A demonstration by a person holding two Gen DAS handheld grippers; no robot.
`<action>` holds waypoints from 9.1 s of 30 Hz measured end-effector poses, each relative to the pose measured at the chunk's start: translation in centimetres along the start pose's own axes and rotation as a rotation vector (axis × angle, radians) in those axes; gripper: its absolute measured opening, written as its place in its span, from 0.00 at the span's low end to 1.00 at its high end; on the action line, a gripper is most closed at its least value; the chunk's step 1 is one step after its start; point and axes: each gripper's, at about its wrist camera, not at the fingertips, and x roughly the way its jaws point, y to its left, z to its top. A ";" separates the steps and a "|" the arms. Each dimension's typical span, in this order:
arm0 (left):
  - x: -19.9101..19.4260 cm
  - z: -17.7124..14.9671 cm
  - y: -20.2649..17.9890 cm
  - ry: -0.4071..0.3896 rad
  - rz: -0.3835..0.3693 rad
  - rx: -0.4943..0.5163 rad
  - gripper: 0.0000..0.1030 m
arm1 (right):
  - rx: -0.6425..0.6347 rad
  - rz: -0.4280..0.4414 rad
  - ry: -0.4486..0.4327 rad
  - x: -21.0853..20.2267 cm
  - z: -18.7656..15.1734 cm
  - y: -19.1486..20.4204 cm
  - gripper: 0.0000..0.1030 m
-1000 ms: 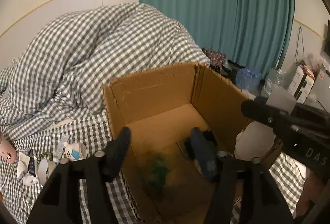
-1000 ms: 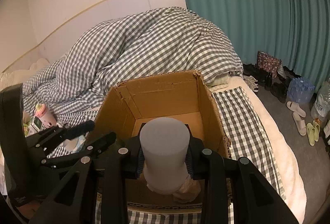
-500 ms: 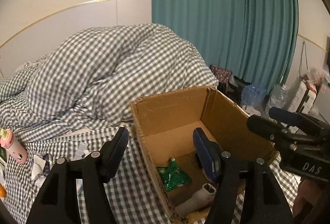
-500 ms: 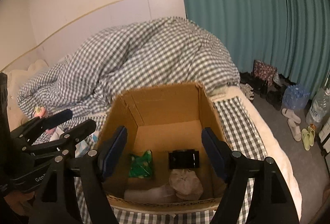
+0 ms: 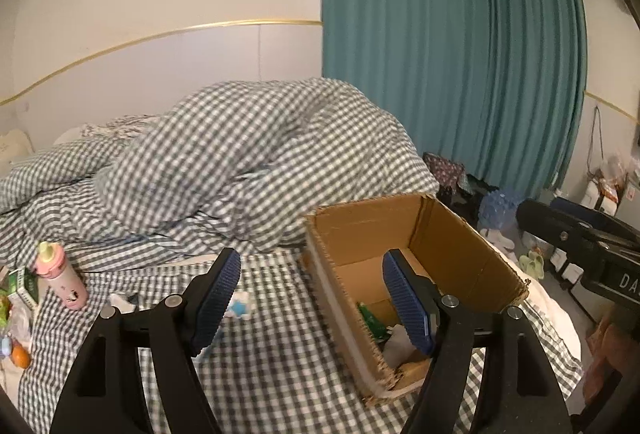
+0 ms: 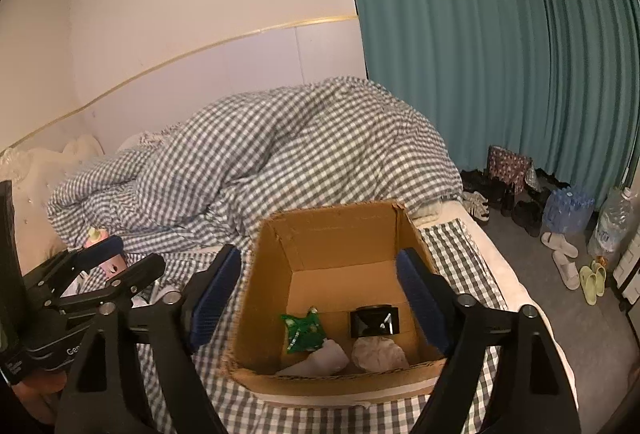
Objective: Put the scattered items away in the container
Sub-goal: 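Move both open grippers back over the items on the bed, then grasp the patterned tissue pack with the left gripper while the right gripper grasps the tape roll, then carry the tissue pack and tape roll over the cardboard box with both grippers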
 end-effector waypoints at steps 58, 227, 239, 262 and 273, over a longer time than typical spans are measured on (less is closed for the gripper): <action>-7.7 -4.9 25.6 -0.004 0.292 -0.223 1.00 | -0.225 0.201 0.017 3.9 -1.2 26.0 1.00; -11.1 -1.2 12.9 -0.158 0.225 -0.074 0.06 | -0.179 0.155 0.010 -0.9 -1.4 15.9 0.13; -10.0 0.0 7.5 -0.175 0.131 -0.043 0.06 | -0.152 0.074 -0.034 -3.6 0.3 10.8 0.13; -5.3 2.2 -3.0 -0.149 -0.067 0.009 0.06 | -0.083 -0.121 -0.054 -6.7 2.2 0.3 0.13; -2.3 2.0 -4.8 -0.103 -0.075 0.030 0.06 | -0.054 -0.125 -0.028 -5.3 1.7 -2.3 0.13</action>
